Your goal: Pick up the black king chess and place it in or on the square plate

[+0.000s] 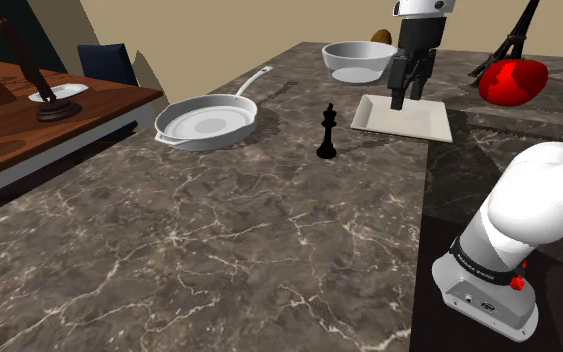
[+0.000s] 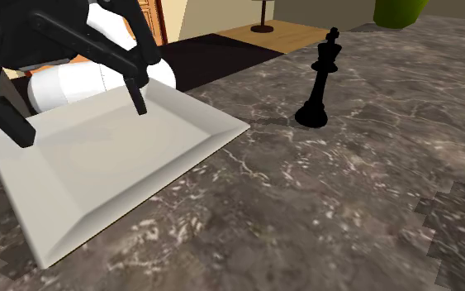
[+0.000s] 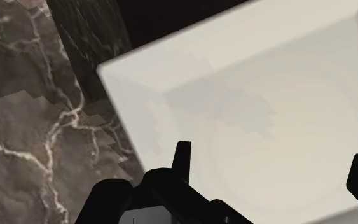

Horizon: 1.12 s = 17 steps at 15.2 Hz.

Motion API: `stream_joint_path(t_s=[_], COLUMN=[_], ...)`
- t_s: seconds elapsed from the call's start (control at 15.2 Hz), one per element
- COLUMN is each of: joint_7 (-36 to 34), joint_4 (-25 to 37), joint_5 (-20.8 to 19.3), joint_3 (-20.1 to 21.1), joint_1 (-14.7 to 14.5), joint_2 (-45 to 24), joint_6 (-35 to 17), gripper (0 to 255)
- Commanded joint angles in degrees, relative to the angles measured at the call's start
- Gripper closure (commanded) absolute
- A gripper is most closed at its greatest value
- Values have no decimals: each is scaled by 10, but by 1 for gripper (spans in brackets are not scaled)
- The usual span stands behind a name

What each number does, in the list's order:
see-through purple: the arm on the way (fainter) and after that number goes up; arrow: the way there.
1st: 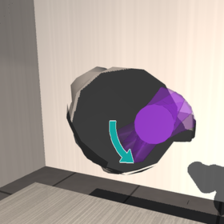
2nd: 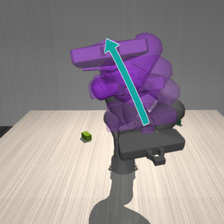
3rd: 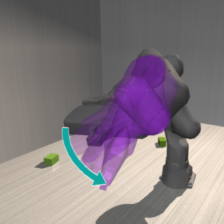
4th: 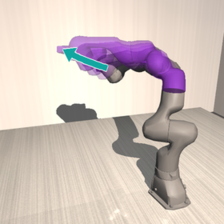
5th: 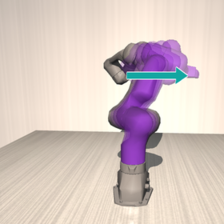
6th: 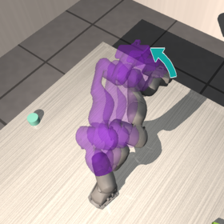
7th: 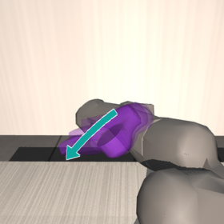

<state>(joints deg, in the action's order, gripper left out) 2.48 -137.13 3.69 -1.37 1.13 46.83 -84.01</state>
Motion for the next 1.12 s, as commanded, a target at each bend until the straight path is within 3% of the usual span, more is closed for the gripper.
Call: stream_joint_path(t_s=[0.0,1.06], joint_7=[0,-66], joint_4=[0,202], joint_5=[0,123], joint_3=[0,133], joint_1=[0,-102], joint_2=[0,-158], joint_6=[0,27], gripper=[0,0])
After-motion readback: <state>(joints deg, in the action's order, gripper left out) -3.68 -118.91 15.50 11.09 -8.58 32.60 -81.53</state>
